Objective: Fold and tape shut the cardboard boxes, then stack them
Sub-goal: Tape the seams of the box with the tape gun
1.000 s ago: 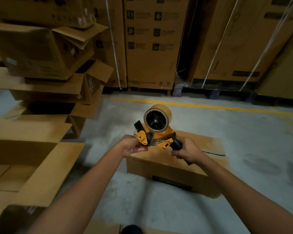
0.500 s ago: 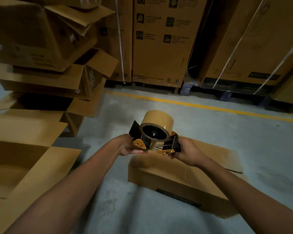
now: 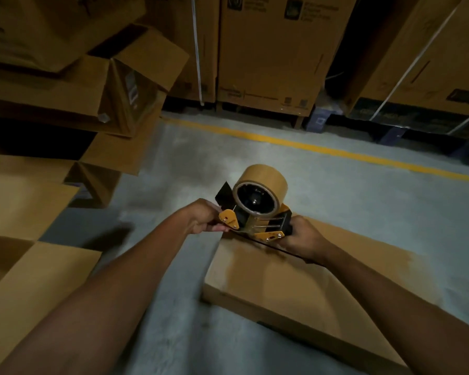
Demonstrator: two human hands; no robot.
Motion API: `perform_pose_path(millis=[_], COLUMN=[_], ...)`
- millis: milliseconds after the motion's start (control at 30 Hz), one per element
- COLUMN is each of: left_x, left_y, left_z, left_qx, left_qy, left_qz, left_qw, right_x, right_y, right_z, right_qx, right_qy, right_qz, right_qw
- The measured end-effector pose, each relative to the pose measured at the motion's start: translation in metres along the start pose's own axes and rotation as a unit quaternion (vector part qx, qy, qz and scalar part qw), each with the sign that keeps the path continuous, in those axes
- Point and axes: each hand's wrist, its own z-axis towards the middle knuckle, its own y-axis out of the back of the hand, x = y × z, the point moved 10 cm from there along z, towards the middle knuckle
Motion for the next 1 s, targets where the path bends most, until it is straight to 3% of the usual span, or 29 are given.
perform_pose_path(millis=[200, 500, 667, 767, 833, 933, 1000], left_x=[0.019, 0.012, 0.031, 0.058, 0.081, 0.082, 0.061], left_y=[0.020, 0.011, 0.013, 0.018, 0.017, 0.027, 0.027], left_z=[0.021, 0.026, 0.030, 0.038, 0.040, 0.030, 0.007], left_qx=[0.001, -0.010, -0.053, -0.061, -0.046, -0.145, -0.223], left_qy=[-0.022, -0.142, -0.132, -0.074, -0.038, -0.095, -0.204], left_qz=[0.034, 0.102, 0.079, 0.066, 0.127, 0.274, 0.241], left_qw=[0.999, 0.985, 0.987, 0.993, 0.990, 0.946, 0.922], right_x=[-0.046, -0.064, -0.070, -0.074, -0.076, -0.074, -0.072], right_y=[0.002, 0.000, -0.010, -0.011, -0.009, -0.009, -0.008], right_z=[-0.001, 0.008, 0.008, 0.008, 0.008, 0.007, 0.007], right_qx=[0.025, 0.021, 0.027, 0.028, 0.025, 0.024, 0.023], right_qy=[-0.031, -0.030, -0.034, -0.048, -0.061, -0.069, -0.074], right_qz=[-0.011, -0.048, -0.056, -0.083, -0.086, -0.095, -0.102], right_qw=[0.999, 0.998, 0.997, 0.995, 0.994, 0.993, 0.992])
